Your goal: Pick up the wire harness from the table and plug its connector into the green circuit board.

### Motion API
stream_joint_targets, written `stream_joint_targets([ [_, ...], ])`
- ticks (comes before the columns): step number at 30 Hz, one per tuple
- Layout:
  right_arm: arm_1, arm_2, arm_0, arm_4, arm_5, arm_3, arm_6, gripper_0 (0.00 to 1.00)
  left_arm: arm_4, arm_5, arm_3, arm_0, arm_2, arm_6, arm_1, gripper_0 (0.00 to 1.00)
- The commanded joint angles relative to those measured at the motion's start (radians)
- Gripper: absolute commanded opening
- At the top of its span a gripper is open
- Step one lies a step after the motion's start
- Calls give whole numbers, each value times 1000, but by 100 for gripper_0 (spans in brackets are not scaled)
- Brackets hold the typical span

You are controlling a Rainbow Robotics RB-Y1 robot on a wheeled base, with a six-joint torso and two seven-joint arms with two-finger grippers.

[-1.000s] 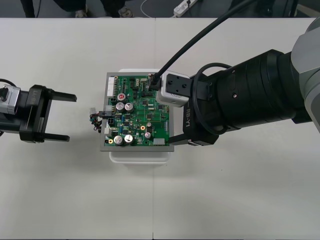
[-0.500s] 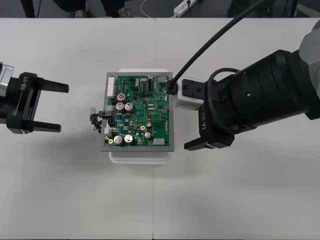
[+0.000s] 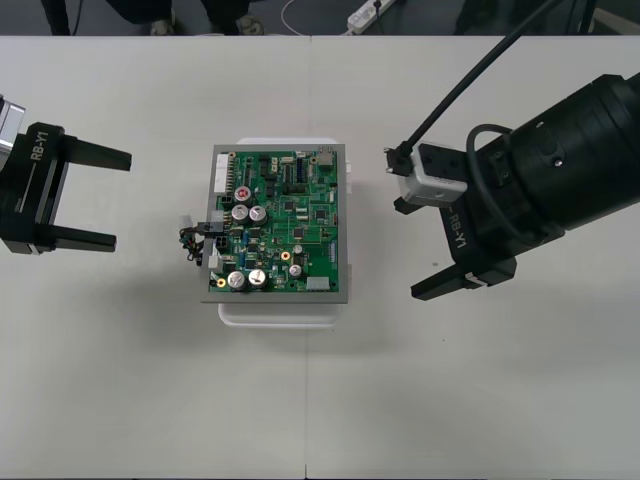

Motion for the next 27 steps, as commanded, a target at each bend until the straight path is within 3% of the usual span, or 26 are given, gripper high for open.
stream_joint_targets([
  [1,-91,-42,5,-60,2,31,100,94,-51,-33,-55,16,61,22,-34,90],
  [27,-166,-260,182,-123,2,123,449,94,-202,-33,-138,-29,102,88,-145,90],
])
